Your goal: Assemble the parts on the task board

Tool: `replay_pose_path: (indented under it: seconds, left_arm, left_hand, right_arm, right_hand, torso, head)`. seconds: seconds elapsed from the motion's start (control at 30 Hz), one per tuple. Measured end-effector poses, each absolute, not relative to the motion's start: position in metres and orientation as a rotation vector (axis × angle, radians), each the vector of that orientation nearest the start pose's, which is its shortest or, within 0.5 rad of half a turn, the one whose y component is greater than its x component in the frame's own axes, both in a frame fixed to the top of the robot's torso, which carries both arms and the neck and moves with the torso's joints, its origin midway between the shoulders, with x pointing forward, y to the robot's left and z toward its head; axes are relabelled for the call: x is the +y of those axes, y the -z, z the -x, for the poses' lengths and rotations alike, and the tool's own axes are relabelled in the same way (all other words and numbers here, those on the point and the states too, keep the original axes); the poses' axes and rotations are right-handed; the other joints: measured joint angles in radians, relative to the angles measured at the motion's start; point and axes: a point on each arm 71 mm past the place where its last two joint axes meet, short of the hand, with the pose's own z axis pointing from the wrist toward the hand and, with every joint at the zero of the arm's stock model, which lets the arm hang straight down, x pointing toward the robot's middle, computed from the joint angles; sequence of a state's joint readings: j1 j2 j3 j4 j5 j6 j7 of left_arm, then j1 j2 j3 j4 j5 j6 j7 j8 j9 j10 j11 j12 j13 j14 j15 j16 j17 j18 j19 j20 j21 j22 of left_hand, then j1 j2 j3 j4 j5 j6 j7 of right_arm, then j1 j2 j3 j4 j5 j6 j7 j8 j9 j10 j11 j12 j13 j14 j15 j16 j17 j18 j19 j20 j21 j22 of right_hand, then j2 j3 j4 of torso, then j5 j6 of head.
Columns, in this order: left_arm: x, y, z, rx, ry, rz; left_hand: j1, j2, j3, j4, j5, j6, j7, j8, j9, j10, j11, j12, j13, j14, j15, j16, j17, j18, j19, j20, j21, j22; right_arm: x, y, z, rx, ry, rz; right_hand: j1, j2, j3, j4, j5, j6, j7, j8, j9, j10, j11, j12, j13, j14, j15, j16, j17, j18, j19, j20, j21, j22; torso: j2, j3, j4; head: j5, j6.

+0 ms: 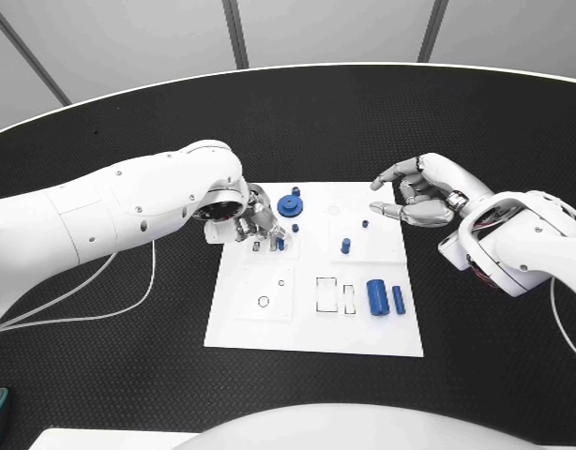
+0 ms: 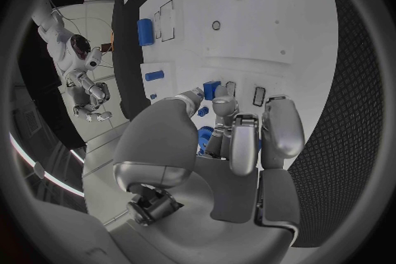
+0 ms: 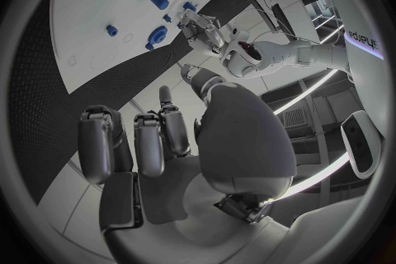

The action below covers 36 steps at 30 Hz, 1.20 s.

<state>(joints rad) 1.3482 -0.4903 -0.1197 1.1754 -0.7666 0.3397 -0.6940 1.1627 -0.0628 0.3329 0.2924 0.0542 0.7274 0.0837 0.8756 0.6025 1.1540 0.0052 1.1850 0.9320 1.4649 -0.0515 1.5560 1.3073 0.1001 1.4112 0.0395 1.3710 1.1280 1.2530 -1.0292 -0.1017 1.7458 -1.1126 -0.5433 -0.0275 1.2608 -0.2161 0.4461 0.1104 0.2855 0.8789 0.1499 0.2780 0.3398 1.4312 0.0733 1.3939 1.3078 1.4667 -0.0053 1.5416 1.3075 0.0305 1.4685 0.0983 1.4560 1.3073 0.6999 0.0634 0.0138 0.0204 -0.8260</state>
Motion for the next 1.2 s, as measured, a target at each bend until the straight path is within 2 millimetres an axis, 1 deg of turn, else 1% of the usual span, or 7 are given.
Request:
replay_pose_path:
  seconds: [0.3, 0.53, 0.7, 0.77, 0.93, 1.03, 1.2]
  left_arm:
    - [0.1379, 0.2085, -0.532, 2.589, 0.336, 0.258]
    - [0.1374, 0.2086, -0.5321, 2.593, 0.345, 0.262]
    - [0.137, 0.2089, -0.532, 2.6, 0.354, 0.266]
    - [0.1368, 0.209, -0.532, 2.602, 0.356, 0.267]
    - [0.1364, 0.2091, -0.5318, 2.606, 0.362, 0.269]
    - [0.1363, 0.2092, -0.5318, 2.608, 0.364, 0.271]
    - [0.1361, 0.2094, -0.5317, 2.611, 0.375, 0.28]
  left_hand:
    - [0.009, 0.001, 0.003, -0.002, 0.0, 0.0, 0.0, 0.0, 0.0, -0.004, 0.004, 0.0, -0.003, 0.0, 0.0, 0.0, 0.0, 0.0, 0.0, 0.0, 0.0, -0.001]
    - [0.079, 0.007, 0.088, -0.006, 0.0, -0.008, -0.007, 0.0, -0.001, -0.007, 0.0, 0.0, -0.013, 0.0, 0.0, 0.0, 0.0, 0.0, 0.0, 0.0, 0.0, 0.0]
    - [0.11, -0.018, 0.171, -0.005, -0.001, -0.013, -0.005, -0.001, -0.004, -0.015, 0.0, 0.004, -0.023, 0.0, 0.0, 0.0, 0.0, 0.0, 0.0, 0.0, 0.004, 0.003]
    - [0.112, -0.02, 0.192, -0.006, -0.001, -0.013, -0.005, -0.004, -0.004, -0.015, 0.0, 0.004, -0.025, 0.0, 0.0, 0.0, 0.0, 0.0, 0.0, 0.0, 0.004, 0.003]
    - [0.128, -0.059, 0.297, -0.022, -0.004, -0.017, -0.005, 0.001, -0.003, -0.019, -0.002, 0.004, -0.041, 0.0, 0.0, 0.0, 0.0, 0.0, 0.0, 0.0, 0.004, 0.005]
    - [0.134, -0.071, 0.345, -0.033, -0.006, -0.02, -0.005, 0.002, -0.003, -0.02, -0.002, 0.004, -0.049, 0.0, 0.0, 0.0, 0.0, 0.0, 0.0, 0.0, 0.004, 0.006]
    - [0.133, -0.085, 0.38, -0.006, 0.008, -0.037, 0.001, 0.027, 0.017, -0.023, 0.002, 0.004, -0.063, 0.0, 0.0, 0.0, 0.0, 0.0, 0.0, 0.0, 0.004, 0.008]
  right_arm:
    - [-0.2319, 0.1547, -0.4444, 1.543, -0.849, -0.193]
    - [-0.2318, 0.1547, -0.4444, 1.543, -0.849, -0.193]
    - [-0.2316, 0.1547, -0.4445, 1.543, -0.849, -0.193]
    - [-0.2315, 0.1548, -0.4445, 1.543, -0.85, -0.192]
    - [-0.2313, 0.1548, -0.4445, 1.544, -0.85, -0.192]
    - [-0.2313, 0.1548, -0.4446, 1.544, -0.85, -0.192]
    - [-0.2312, 0.1549, -0.4447, 1.545, -0.85, -0.191]
  right_hand:
    - [0.0, 0.0, 0.0, 0.0, 0.0, 0.0, 0.0, 0.0, 0.0, 0.0, 0.0, 0.0, 0.0, 0.0, 0.0, 0.0, 0.0, 0.0, 0.0, 0.0, 0.0, 0.0]
    - [0.0, 0.0, 0.0, 0.0, 0.0, 0.0, 0.0, 0.0, -0.001, 0.0, 0.0, 0.0, 0.0, 0.0, 0.0, 0.0, 0.0, 0.0, 0.0, 0.0, 0.0, 0.0]
    - [0.0, 0.0, 0.0, 0.0, 0.0, 0.0, 0.0, 0.0, -0.001, 0.0, 0.0, 0.0, 0.0, 0.0, 0.0, 0.0, 0.0, 0.0, 0.0, 0.0, 0.0, 0.0]
    - [0.0, 0.0, 0.0, 0.0, 0.0, 0.0, 0.0, 0.0, -0.001, 0.0, 0.0, 0.0, 0.0, 0.0, 0.0, 0.0, 0.0, 0.0, 0.0, 0.0, 0.0, 0.0]
    - [0.0, 0.0, 0.003, 0.003, 0.004, 0.004, 0.004, 0.004, -0.002, 0.0, 0.0, 0.0, 0.0, 0.0, 0.0, 0.0, 0.0, 0.0, 0.0, 0.0, 0.0, 0.0]
    - [0.0, 0.0, 0.003, 0.003, 0.004, 0.004, 0.004, 0.004, -0.002, 0.0, 0.0, 0.0, 0.0, 0.0, 0.0, 0.0, 0.0, 0.0, 0.0, 0.0, 0.0, 0.0]
    - [0.0, 0.0, 0.003, 0.003, 0.004, 0.004, 0.004, 0.004, -0.002, 0.0, 0.0, 0.0, 0.0, 0.0, 0.0, 0.0, 0.0, 0.0, 0.0, 0.0, 0.0, 0.0]
  torso:
    - [0.0, 0.0002, -0.0002]
    - [0.0, 0.0002, 0.0]
    - [-0.001, 0.0002, 0.0]
    - [-0.001, 0.0002, 0.0]
    - [-0.001, 0.0001, 0.0]
    - [-0.001, 0.0002, 0.0]
    - [-0.001, 0.0004, 0.0]
  head:
    - [0.0, -0.008]
    - [0.0, -0.015]
    - [0.0, -0.019]
    - [0.0, -0.02]
    - [0.0, -0.02]
    - [0.0, -0.02]
    - [0.0, -0.02]
